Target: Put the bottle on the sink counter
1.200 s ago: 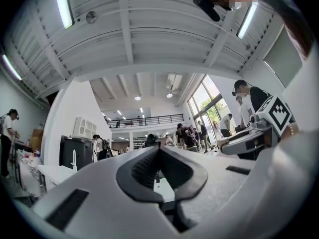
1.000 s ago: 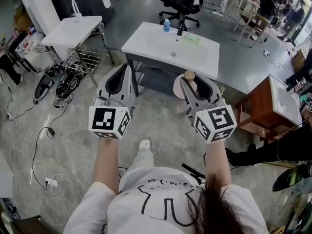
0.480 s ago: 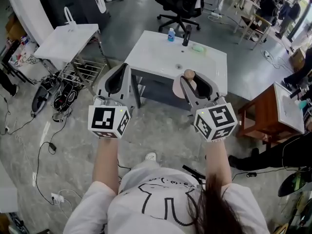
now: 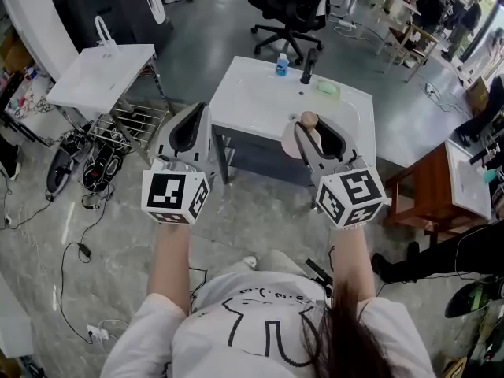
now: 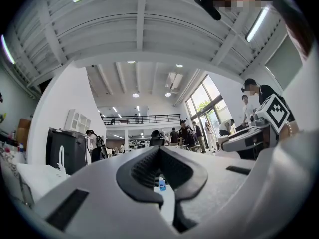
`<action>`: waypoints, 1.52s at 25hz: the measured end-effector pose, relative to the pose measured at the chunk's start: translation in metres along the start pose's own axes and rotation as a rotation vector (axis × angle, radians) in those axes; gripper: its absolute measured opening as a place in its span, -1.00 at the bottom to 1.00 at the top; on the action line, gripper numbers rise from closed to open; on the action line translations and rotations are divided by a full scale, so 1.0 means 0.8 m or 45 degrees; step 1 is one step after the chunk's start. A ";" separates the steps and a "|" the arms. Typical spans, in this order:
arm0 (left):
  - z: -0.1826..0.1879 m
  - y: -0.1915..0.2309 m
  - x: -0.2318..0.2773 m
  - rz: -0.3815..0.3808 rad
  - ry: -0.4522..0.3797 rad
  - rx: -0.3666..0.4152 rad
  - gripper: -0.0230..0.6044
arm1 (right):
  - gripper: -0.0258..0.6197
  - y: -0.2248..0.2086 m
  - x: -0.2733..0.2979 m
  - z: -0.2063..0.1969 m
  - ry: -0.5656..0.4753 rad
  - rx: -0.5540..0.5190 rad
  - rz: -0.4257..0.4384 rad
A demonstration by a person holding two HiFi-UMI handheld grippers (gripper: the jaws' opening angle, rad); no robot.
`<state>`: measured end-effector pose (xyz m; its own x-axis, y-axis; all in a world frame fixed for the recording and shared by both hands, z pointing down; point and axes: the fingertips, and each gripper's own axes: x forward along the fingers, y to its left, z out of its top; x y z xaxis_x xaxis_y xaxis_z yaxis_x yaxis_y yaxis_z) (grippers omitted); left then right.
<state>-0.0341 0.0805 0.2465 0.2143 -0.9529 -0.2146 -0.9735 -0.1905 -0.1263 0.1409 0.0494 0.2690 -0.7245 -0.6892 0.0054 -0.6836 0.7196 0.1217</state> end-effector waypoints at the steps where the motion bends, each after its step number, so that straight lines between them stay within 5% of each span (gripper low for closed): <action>1: -0.003 0.004 0.002 0.001 0.003 -0.004 -0.90 | -0.48 -0.001 0.004 -0.001 0.002 0.003 0.000; 15: -0.038 0.051 0.073 0.027 0.031 0.001 -0.90 | -0.48 -0.044 0.093 -0.032 0.058 0.023 0.023; 38: -0.132 0.189 0.312 0.086 0.105 0.022 -0.90 | -0.48 -0.181 0.366 -0.069 0.066 0.071 0.101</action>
<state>-0.1363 -0.2110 0.2758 0.1401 -0.9798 -0.1425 -0.9839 -0.1216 -0.1309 0.0326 -0.2610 0.3082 -0.7719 -0.6324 0.0646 -0.6293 0.7746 0.0637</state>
